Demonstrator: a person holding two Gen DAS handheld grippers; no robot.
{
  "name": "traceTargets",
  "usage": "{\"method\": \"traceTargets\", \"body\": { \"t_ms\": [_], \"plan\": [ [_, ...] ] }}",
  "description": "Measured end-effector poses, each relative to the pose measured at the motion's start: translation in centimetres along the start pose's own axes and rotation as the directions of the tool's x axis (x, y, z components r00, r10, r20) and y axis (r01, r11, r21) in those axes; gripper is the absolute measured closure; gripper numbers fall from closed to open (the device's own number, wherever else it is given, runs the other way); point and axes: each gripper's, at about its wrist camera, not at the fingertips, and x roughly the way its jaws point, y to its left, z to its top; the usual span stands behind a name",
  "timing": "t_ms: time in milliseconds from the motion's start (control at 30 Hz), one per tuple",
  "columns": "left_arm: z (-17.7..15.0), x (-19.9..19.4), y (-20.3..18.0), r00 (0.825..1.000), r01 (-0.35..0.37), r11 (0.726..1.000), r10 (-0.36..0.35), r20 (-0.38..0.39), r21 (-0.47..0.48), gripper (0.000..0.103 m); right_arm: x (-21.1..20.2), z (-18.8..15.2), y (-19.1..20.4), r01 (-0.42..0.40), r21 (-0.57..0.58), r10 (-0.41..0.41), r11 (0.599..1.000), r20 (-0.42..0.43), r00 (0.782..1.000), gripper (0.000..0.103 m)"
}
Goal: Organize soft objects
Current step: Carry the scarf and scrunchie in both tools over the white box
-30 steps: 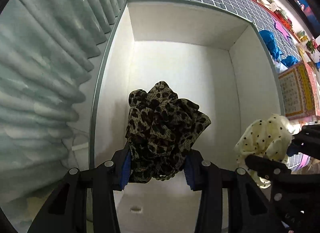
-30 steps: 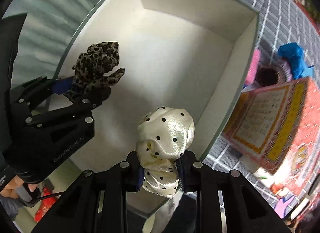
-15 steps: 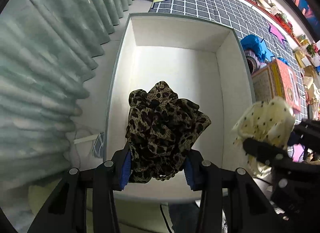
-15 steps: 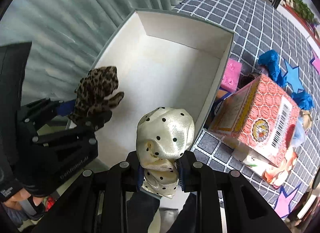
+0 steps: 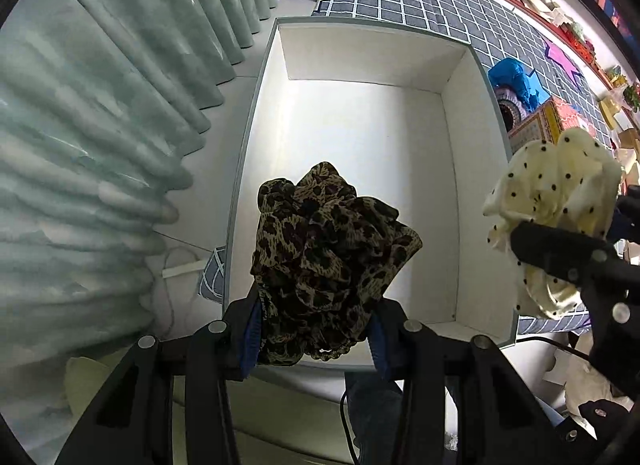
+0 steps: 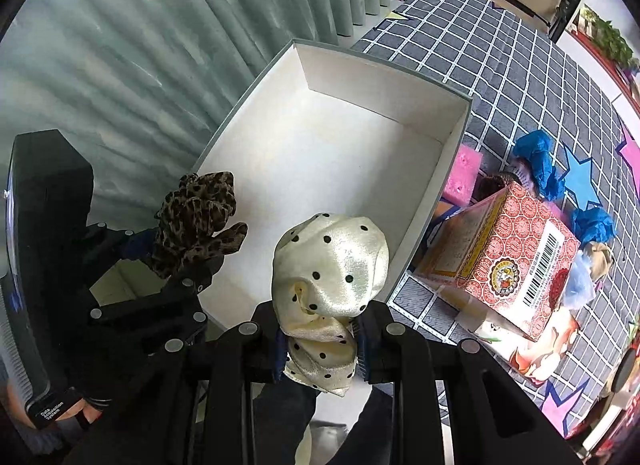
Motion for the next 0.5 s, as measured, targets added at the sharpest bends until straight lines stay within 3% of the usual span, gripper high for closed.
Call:
{"method": "traceTargets", "body": {
  "t_ms": [500],
  "plan": [
    [-0.03,0.09,-0.24,1.0,-0.005,1.0,0.005,-0.005,0.012,0.055,0.61,0.01,-0.49,-0.003,-0.001,0.003,1.0,-0.009,1.0,0.075]
  ]
}}
